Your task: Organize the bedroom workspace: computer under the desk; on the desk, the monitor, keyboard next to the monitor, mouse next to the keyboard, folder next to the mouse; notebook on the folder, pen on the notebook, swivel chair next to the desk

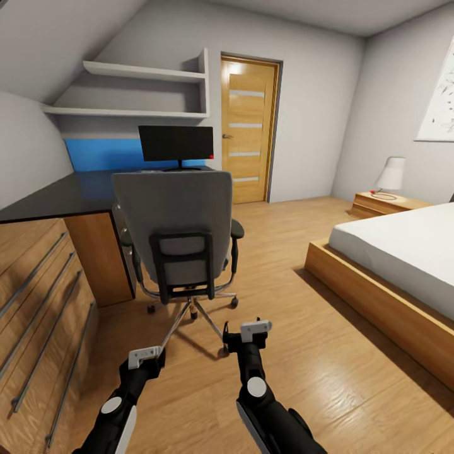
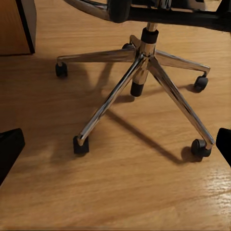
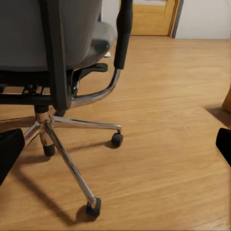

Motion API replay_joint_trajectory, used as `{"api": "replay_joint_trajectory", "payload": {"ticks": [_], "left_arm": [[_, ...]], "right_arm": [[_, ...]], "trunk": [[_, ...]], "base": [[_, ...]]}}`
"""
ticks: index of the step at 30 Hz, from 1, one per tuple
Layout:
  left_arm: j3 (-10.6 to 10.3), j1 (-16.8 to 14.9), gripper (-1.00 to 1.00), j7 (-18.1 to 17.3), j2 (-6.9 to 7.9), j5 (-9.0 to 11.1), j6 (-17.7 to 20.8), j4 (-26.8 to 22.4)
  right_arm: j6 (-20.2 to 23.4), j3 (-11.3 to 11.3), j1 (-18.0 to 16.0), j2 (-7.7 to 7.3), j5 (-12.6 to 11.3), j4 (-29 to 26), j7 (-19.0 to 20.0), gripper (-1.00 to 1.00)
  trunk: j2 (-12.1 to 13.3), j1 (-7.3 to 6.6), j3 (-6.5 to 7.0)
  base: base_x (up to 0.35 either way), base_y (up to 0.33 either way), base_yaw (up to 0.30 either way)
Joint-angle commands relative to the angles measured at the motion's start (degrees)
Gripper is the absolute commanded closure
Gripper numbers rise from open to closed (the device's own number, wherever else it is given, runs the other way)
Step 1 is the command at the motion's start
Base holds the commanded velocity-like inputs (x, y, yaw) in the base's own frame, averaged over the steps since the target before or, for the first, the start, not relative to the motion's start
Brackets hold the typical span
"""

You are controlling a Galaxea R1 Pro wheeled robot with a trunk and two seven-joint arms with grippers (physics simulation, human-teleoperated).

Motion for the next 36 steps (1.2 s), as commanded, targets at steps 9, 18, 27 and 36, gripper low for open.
{"api": "replay_joint_trajectory", "payload": {"ticks": [9,18,27,36], "left_arm": [[0.0,-0.1,-1.0,0.7,-0.89,-0.4,0.4,-1.9],[0.0,-0.1,-1.0,0.5,-2.32,-0.5,6.8,-10.9],[0.0,-0.1,-1.0,0.1,-2.43,-0.5,10.3,-14.8],[0.0,-0.1,-1.0,0.1,-2.31,-0.6,10.5,-18.8]], "right_arm": [[0.3,0.2,-0.1,0.0,2.9,-0.2,-0.2,-1.0],[0.3,0.3,-0.1,0.0,3.2,-0.2,-0.3,-1.0],[0.3,0.3,-0.1,0.0,3.1,-0.2,-0.3,-1.0],[2.8,0.2,-0.3,0.0,3.3,-0.2,-0.2,-1.0]], "trunk": [[-3.6,1.97,-1.67],[-4.1,2.35,-3.18],[-4.1,2.35,-3.18],[-4.1,2.35,-3.18]], "base": [[0.0,0.0,0.0],[0.0,0.0,0.0],[0.0,0.0,0.0],[0.0,0.0,0.0]]}}
